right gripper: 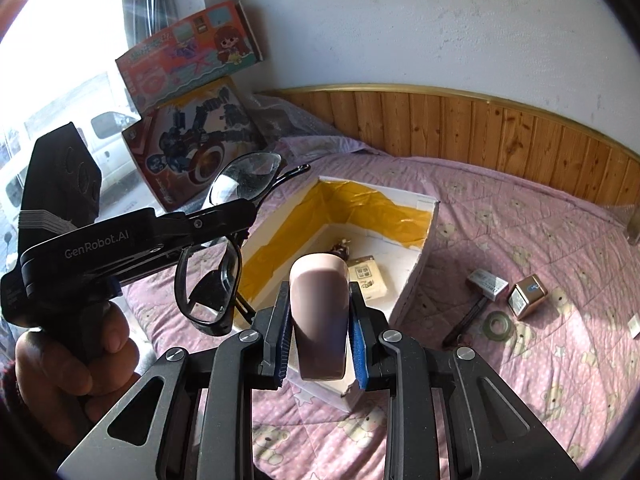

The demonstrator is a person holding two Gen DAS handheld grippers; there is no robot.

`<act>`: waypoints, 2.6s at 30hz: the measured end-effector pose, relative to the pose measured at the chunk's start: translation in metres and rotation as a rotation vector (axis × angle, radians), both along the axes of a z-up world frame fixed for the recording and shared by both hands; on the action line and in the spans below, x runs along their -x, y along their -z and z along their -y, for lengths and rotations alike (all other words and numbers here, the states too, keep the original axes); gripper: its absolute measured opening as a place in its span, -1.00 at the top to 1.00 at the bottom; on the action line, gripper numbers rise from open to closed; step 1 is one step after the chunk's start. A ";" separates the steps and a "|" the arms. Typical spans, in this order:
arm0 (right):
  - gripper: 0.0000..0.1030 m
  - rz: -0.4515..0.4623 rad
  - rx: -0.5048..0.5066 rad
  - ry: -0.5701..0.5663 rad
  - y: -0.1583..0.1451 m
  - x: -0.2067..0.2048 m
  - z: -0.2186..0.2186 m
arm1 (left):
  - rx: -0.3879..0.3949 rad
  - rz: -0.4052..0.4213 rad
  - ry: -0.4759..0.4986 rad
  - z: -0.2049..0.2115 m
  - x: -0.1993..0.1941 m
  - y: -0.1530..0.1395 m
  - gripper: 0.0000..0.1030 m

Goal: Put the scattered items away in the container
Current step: 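Carry glasses and stapler into the white box and open both tools, then move both tools back toward the tape roll and binder clip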

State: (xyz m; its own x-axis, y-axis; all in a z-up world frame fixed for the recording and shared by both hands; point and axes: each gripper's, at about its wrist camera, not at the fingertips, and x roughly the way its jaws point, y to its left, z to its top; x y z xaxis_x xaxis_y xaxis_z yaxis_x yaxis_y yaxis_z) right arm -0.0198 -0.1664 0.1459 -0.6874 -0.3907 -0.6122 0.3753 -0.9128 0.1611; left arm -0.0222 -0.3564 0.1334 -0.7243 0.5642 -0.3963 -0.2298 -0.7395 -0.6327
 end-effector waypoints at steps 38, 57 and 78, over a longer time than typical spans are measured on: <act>0.37 0.391 0.005 -0.041 0.090 0.096 0.058 | 0.398 0.303 -0.114 0.026 0.071 0.094 0.21; 0.31 0.298 0.063 0.005 0.069 0.031 0.030 | 0.308 0.297 -0.117 0.022 0.031 0.087 0.05; 0.29 0.223 0.128 0.056 0.055 -0.048 -0.017 | 0.279 0.192 -0.028 -0.030 -0.028 0.054 0.05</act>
State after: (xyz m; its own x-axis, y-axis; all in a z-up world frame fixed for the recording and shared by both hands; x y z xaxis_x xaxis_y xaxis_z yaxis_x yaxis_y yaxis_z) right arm 0.0277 -0.1491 0.0907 -0.5639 -0.4393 -0.6993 0.2666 -0.8983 0.3493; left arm 0.0057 -0.3265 0.0791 -0.6356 0.3951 -0.6633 -0.1030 -0.8948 -0.4343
